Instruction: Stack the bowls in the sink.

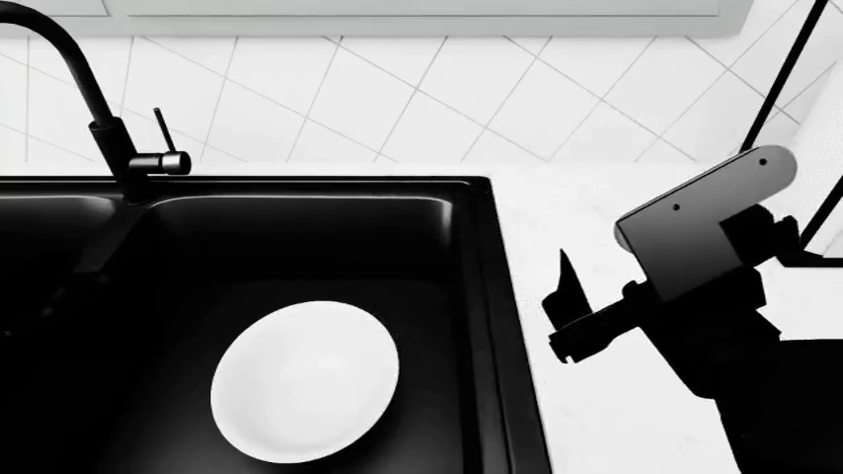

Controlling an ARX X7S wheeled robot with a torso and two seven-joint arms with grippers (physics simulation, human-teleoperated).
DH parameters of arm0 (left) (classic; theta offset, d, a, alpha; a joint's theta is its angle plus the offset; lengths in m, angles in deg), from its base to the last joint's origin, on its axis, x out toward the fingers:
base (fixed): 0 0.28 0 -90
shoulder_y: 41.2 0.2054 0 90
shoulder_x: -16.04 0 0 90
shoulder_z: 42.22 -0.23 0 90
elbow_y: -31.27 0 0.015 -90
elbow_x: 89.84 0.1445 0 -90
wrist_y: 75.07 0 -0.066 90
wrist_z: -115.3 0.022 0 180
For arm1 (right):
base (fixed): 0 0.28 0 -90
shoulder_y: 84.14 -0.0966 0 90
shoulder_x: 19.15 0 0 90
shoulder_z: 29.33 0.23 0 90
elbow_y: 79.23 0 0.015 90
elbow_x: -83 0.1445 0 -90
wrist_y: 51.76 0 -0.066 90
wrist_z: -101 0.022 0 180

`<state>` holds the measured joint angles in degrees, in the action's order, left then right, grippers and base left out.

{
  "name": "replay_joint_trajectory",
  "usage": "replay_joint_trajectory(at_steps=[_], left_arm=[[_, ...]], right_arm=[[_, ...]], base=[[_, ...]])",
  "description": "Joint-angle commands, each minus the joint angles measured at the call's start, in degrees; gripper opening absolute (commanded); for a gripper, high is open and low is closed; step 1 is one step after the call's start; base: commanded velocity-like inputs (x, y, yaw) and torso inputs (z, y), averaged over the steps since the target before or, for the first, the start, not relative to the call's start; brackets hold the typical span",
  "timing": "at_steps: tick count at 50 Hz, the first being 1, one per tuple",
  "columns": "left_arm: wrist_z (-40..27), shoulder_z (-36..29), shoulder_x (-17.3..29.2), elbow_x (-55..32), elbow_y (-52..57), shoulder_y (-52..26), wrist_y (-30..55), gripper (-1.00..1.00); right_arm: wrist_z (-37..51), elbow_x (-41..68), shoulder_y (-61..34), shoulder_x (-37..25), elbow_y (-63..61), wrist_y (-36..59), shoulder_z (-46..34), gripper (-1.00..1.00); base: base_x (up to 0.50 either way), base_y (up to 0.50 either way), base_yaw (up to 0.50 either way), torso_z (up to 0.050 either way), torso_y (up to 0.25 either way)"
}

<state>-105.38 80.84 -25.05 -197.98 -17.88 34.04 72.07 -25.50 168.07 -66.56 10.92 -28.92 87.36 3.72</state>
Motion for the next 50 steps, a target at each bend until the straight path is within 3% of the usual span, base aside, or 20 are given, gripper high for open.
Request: replay_joint_trajectory(at_steps=[1,50], left_arm=[[0.50,-0.92,-0.24,0.84,-0.30,-0.37,0.04,1.00],[0.99,-1.61,-0.08,1.25,0.18,-0.62,-0.62,1.00]], right_arm=[[2.81,0.55,0.96,-2.34,-0.76,0.22,-0.06,1.00],[7.44,0.56,3.65,-7.33,-0.90,3.15,-2.14,1.00]], base=[[0.00,0.00,0.00,0.000,0.000],[0.00,0.00,0.00,0.000,0.000]])
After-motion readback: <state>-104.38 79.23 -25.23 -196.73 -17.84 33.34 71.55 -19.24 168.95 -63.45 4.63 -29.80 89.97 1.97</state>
